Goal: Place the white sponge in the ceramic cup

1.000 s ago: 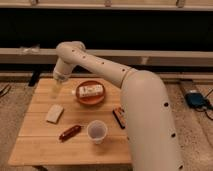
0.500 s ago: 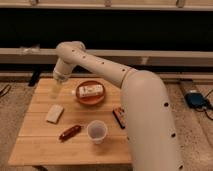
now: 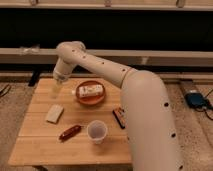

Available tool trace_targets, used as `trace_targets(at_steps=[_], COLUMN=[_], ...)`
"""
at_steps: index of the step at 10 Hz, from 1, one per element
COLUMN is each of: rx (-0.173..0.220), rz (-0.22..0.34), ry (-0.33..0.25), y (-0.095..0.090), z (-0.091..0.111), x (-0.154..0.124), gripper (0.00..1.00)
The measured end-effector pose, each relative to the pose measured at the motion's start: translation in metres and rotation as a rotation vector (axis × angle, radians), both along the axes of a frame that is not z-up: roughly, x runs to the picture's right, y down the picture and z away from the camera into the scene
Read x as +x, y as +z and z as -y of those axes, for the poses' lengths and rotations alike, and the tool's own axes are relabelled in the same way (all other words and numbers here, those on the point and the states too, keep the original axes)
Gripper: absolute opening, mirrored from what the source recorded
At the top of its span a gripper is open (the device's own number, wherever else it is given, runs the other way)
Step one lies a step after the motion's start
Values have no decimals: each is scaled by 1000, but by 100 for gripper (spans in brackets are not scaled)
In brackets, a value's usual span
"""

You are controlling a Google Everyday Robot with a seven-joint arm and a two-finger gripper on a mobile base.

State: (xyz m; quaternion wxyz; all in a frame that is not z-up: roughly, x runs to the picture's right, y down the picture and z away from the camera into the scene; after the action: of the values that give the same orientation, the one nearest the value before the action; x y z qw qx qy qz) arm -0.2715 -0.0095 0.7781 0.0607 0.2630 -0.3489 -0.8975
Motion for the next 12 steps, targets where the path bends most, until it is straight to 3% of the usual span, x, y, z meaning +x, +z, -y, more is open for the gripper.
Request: trace_targets(at_steps=[2, 3, 4, 5, 7, 9, 12], rx=[1, 7, 32, 63, 83, 109, 133], rz=[-1, -1, 21, 66, 121, 163, 170], ry=[-11, -51, -134, -255, -399, -488, -613], y=[1, 3, 8, 15, 30, 38, 50], z=[2, 2, 3, -2, -12, -25, -53], x=[1, -2, -11, -26, -38, -46, -42], gripper=[80, 80, 80, 80, 80, 80, 80])
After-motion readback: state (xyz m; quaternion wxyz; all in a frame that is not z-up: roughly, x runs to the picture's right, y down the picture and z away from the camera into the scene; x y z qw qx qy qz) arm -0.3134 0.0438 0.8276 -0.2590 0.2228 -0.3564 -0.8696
